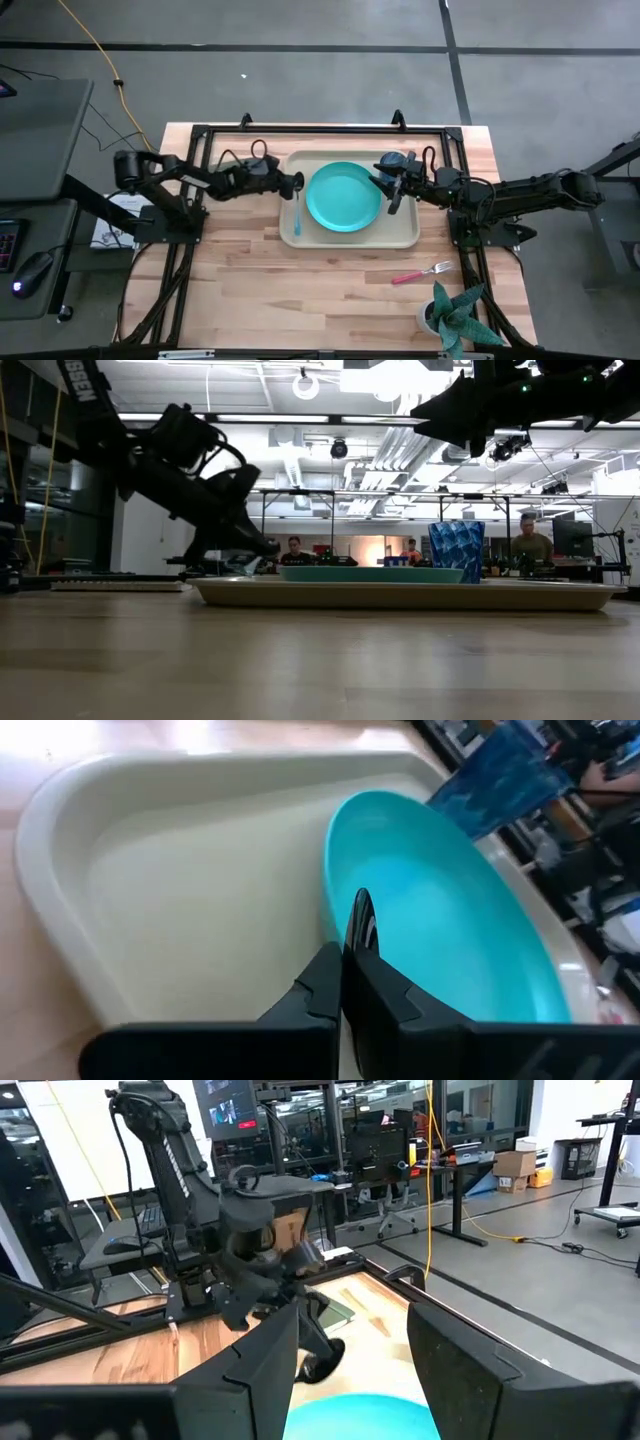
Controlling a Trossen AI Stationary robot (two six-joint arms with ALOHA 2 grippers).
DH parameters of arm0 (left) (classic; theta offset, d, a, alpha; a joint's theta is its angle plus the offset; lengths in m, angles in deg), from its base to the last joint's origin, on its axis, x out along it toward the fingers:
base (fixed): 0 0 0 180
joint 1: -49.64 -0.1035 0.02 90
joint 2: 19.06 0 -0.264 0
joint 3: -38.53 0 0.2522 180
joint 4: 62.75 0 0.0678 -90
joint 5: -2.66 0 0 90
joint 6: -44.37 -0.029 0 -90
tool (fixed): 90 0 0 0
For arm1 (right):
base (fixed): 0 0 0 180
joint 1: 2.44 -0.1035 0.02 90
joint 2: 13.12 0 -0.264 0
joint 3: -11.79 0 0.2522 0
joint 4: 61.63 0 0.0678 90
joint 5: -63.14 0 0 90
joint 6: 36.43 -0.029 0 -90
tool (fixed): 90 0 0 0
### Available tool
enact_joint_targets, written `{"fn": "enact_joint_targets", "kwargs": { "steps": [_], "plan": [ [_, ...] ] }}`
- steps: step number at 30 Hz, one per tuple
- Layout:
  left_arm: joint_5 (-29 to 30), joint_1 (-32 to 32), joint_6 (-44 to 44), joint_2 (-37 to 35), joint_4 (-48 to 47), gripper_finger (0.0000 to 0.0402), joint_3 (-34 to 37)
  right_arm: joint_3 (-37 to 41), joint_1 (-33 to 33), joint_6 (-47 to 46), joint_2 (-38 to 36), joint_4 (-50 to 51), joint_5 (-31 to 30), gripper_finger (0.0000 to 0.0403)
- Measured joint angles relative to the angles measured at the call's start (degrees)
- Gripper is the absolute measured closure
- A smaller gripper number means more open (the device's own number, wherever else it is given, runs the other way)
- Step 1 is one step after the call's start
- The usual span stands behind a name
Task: Pick and place plate/cup/fork/spoon on tray
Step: Put the blue spoon on the gray tray beside the blue plate
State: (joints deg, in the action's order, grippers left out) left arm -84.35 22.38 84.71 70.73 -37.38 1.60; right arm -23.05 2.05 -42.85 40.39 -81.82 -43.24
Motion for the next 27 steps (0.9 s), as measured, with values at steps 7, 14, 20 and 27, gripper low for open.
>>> {"fn": "enact_joint_targets", "kwargs": {
  "steps": [7, 14, 20, 27],
  "plan": [
    [2.6, 0.0, 0.0, 1.6, 0.2, 0.0401, 0.0, 0.0, 0.0, -0.1, 0.0, 0.5, 0.1, 0.0222],
    [3.9, 0.2, 0.0, 1.6, -0.3, 0.0401, 0.0, 0.0, 0.0, -0.6, 0.0, 0.3, 0.1, 0.0222],
    [6.5, 0.7, -1.8, 1.6, -0.9, 0.0401, 0.0, 0.0, 0.0, -0.6, 0.0, 0.3, 0.1, 0.0222],
    [7.0, -0.4, -3.2, 1.6, -6.2, 0.0402, 0.0, 0.0, 0.0, -0.6, 0.0, 0.3, 0.1, 0.0222]
  ]
}}
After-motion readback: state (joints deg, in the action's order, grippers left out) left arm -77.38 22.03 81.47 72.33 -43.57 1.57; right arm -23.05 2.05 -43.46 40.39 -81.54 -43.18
